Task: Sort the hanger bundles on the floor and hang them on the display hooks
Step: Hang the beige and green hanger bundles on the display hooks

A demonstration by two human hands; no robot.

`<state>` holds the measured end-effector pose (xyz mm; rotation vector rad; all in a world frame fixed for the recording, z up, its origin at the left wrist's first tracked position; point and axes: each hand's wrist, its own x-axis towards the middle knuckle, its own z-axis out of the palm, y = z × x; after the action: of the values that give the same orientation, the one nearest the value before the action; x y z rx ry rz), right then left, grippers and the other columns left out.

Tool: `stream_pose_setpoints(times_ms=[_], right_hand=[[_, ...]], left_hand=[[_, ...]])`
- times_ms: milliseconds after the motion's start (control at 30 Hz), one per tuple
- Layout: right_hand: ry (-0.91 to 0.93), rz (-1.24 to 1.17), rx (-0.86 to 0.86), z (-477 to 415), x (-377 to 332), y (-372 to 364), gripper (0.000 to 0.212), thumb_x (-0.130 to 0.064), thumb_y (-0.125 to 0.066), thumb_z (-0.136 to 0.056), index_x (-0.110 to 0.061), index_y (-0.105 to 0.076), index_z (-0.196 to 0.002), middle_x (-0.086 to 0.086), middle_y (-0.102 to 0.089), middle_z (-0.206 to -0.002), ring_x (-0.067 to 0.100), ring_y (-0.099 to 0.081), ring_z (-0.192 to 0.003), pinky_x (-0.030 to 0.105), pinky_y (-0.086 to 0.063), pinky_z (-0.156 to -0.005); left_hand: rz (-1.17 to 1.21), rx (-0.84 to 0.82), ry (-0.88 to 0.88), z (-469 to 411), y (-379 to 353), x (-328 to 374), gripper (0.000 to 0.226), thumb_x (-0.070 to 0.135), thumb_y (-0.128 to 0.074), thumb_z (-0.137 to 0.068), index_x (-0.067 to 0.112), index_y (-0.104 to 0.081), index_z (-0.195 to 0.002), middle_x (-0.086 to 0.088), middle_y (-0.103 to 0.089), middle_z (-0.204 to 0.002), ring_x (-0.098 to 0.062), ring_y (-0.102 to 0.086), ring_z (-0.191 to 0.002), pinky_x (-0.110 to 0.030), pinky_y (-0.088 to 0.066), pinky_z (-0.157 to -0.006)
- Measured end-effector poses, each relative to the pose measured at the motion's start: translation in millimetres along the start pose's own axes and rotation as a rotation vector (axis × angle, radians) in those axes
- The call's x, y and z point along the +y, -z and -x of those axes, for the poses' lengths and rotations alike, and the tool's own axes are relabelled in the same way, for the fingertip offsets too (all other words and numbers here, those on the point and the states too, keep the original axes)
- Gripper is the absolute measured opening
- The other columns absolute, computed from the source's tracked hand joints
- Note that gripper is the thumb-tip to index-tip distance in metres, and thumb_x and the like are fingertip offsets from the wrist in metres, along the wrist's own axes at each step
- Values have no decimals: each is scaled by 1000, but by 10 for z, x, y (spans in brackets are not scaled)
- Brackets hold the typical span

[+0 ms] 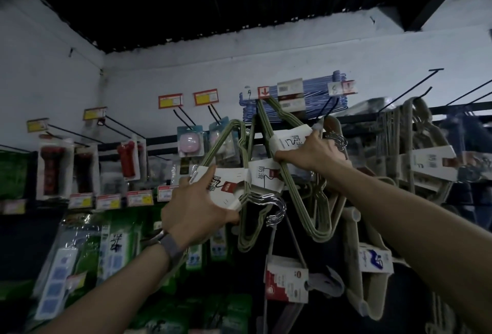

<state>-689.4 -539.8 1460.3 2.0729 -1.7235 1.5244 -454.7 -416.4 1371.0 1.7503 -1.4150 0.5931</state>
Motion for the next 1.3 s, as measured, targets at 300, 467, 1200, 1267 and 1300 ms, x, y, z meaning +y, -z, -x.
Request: stream_pose_setpoints(times_ms=[300,467,1200,1267,1300], right_hand=[[-12,-173,-61,47,-279,-303,158,-81,-82,-57,-4,5,-164,19,-45,-154,39,-42,-143,50,-45,-111],[-114,-124,-111,84,-452,-440,157,-86,-78,-59,-5,6,-164,31,-26,-160,46,-35,-145,53,-40,-112],[134,-83,-208,0,3,-853,24,-41,-72,-93,-22,-58,-91,5,-64,-100,28,-64,-91,36,-54,-80],[143,-125,-244,-50,77,-825,31,-42,-67,-97,-20,-54,-79,4,-62,-86,24,-61,-82,32,-50,-72],[141,-161,-236,-63,102,-791,32,-44,-63,-98,-18,-55,-81,4,-61,-84,24,-60,-80,30,-46,-69]], left_hand=[[98,-20,27,-37,14,-207,134,77,-76,-39,54,-16,-157,-2,-46,-129,-26,-55,-113,-40,-57,-89],[92,15,-3,-67,3,-336,137,82,-74,-35,57,-14,-156,2,-50,-125,-25,-55,-109,-39,-58,-85],[88,28,-34,-80,-172,-9,131,78,-78,-42,55,-17,-156,4,-48,-123,-20,-55,-109,-34,-58,-76],[125,9,-40,-156,-231,52,138,85,-72,-34,53,-17,-156,5,-53,-121,-21,-58,-108,-36,-60,-75],[139,-3,-36,-194,-247,89,140,85,-71,-32,52,-18,-157,4,-53,-123,-22,-58,-109,-38,-60,-78]])
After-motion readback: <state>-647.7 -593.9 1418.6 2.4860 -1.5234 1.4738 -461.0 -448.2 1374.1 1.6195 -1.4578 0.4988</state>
